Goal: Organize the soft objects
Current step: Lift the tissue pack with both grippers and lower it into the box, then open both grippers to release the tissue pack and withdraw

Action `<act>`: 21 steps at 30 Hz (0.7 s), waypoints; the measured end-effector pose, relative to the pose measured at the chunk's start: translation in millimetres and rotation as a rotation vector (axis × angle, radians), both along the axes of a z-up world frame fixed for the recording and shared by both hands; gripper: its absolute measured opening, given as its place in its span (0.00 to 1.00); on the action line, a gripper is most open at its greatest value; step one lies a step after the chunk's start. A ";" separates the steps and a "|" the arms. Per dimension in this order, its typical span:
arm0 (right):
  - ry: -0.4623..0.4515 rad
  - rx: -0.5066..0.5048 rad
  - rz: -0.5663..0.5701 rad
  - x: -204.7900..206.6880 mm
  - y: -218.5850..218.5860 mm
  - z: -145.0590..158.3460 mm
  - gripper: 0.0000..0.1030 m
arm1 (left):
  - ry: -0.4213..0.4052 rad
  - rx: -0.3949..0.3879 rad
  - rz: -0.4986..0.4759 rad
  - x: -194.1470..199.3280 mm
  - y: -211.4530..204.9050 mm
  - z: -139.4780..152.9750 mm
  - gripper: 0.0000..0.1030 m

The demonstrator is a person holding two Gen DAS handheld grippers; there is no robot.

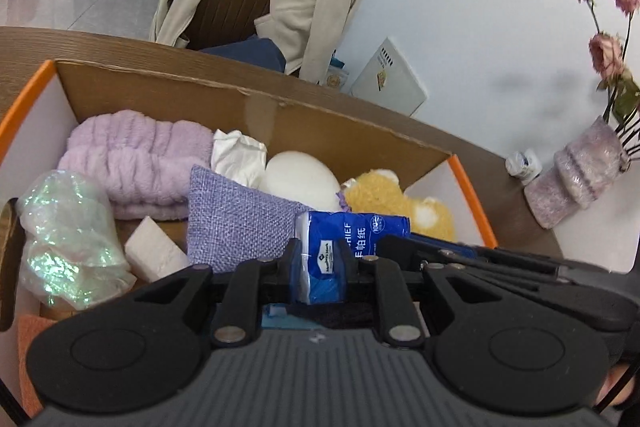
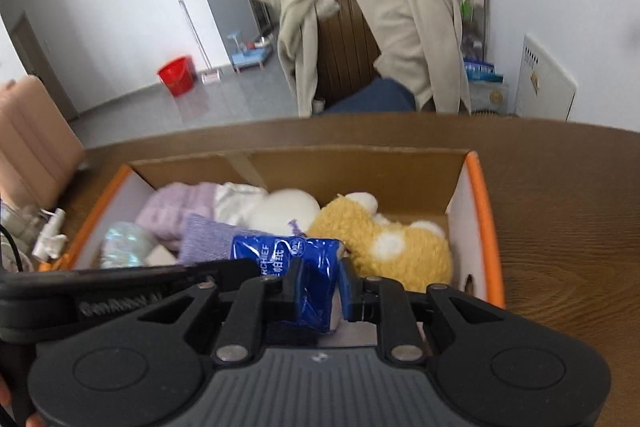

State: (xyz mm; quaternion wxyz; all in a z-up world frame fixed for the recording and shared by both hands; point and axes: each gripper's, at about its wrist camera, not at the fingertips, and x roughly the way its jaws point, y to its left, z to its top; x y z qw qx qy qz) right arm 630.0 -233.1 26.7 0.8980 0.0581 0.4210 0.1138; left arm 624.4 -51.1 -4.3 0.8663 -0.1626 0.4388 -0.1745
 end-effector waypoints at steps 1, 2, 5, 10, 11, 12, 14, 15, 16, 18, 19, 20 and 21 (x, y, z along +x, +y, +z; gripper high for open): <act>0.014 -0.002 0.001 2.8 -0.2 -0.4 0.17 | 0.001 0.019 -0.003 -0.7 -2.4 0.9 0.17; 0.029 0.004 0.003 4.4 -0.9 -1.6 0.17 | -0.004 0.045 -0.012 -1.7 -6.2 0.2 0.16; 0.107 -0.006 0.030 13.5 -4.2 -15.0 0.17 | -0.029 0.103 -0.028 -3.3 -17.2 -2.3 0.17; 0.164 0.076 0.008 19.7 -21.6 -18.3 0.17 | -0.018 0.126 -0.027 -3.8 -30.0 -2.0 0.17; 0.161 0.067 -0.001 18.8 -21.8 -17.7 0.16 | -0.016 0.116 -0.033 -3.1 -30.7 -2.4 0.18; 0.162 0.064 -0.012 18.0 -22.6 -17.1 0.17 | -0.017 0.109 -0.038 -2.6 -30.4 -2.7 0.19; 0.158 0.072 -0.039 13.6 -24.6 -15.5 0.17 | -0.012 0.074 -0.040 -2.8 -25.2 -3.1 0.21; 0.152 0.064 -0.042 10.0 -22.9 -13.5 0.16 | -0.009 0.064 -0.045 -4.2 -22.4 -1.1 0.26; 0.145 0.052 -0.038 5.2 -21.5 -10.2 0.16 | -0.013 0.058 -0.050 -6.4 -19.6 1.6 0.31; 0.126 0.019 -0.036 -6.0 -18.6 0.8 0.16 | -0.062 0.085 -0.073 -20.9 -16.6 16.0 0.45; 0.109 -0.002 -0.038 -12.8 -17.3 9.2 0.18 | -0.100 0.118 -0.078 -28.6 -17.0 25.8 0.46; 0.095 -0.014 -0.042 -18.9 -17.5 17.4 0.22 | -0.141 0.152 -0.093 -38.0 -16.7 36.6 0.46; 0.086 -0.017 -0.043 -23.7 -18.9 25.1 0.24 | -0.170 0.176 -0.105 -46.5 -16.1 48.0 0.46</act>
